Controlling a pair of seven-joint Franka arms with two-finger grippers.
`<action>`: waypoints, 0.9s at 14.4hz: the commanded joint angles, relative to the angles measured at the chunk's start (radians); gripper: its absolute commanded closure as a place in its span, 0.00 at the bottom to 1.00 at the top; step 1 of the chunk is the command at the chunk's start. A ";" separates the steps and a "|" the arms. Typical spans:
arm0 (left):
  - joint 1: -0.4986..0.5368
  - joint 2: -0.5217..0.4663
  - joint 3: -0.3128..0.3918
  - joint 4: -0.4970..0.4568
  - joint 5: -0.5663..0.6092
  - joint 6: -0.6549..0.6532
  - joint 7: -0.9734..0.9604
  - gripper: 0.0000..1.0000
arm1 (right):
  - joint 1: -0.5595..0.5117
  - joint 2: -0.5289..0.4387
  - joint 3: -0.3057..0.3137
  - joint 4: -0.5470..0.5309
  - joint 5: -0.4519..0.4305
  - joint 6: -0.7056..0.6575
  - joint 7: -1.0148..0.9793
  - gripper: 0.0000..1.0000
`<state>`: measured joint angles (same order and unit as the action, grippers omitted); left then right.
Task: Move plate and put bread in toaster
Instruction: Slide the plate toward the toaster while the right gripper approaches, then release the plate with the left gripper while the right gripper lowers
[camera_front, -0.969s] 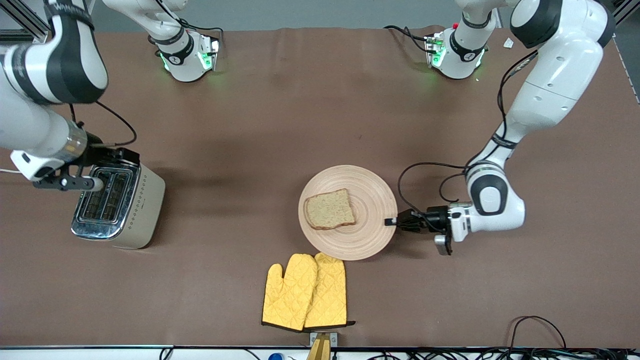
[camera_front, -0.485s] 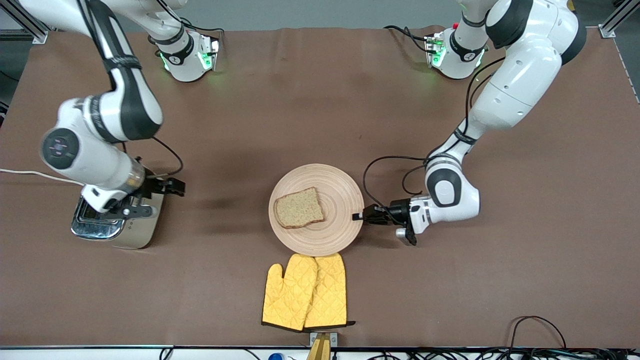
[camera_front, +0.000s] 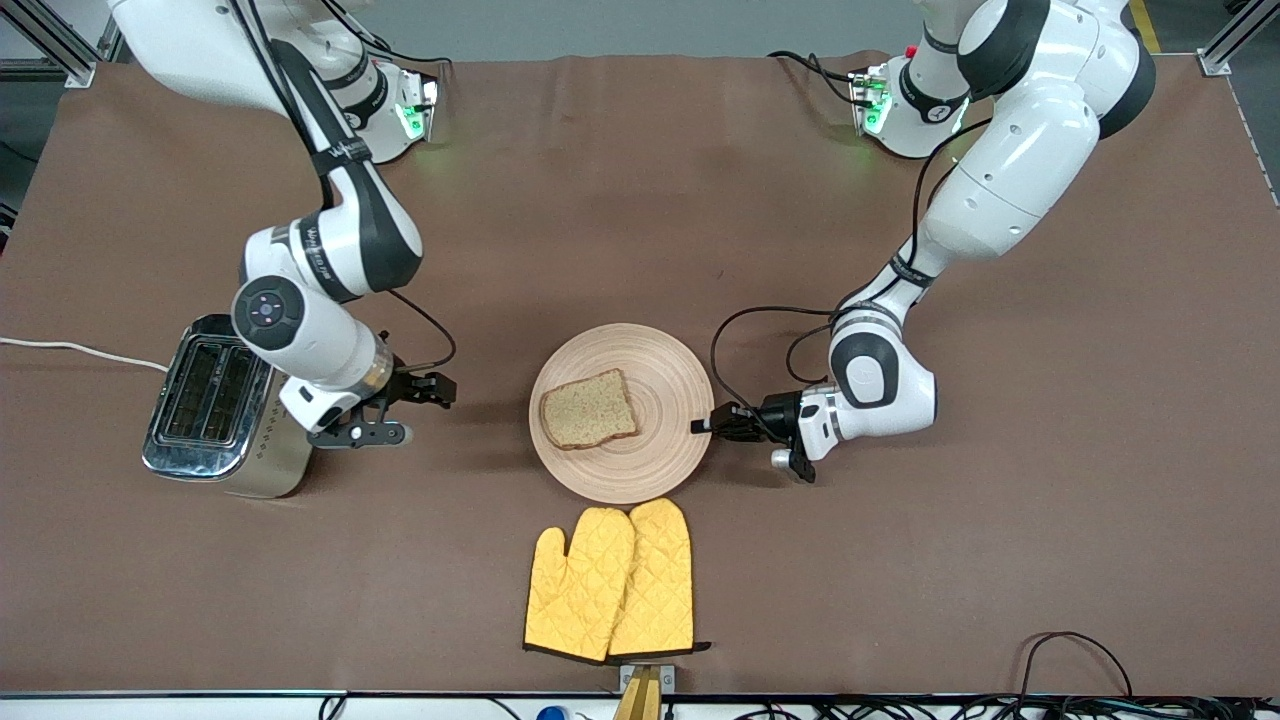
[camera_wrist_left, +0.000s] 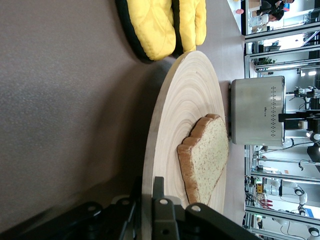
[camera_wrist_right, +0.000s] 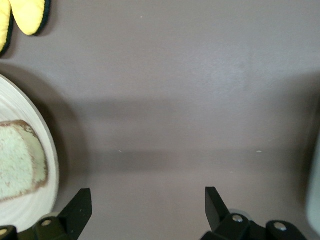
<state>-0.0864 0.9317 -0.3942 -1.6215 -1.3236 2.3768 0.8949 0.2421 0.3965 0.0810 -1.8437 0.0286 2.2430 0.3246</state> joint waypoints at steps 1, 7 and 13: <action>-0.006 0.001 -0.002 0.002 -0.022 -0.001 -0.002 0.43 | 0.045 0.042 -0.007 0.017 -0.007 0.038 0.108 0.00; 0.020 -0.022 0.000 0.002 -0.023 0.041 -0.016 0.00 | 0.126 0.126 -0.012 0.060 -0.021 0.049 0.234 0.00; 0.115 -0.045 0.014 0.107 0.119 0.038 -0.229 0.00 | 0.207 0.186 -0.014 0.144 -0.128 0.052 0.532 0.00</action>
<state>0.0029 0.9063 -0.3839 -1.5425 -1.2640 2.4118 0.7435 0.4188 0.5525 0.0786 -1.7503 -0.0525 2.3079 0.7496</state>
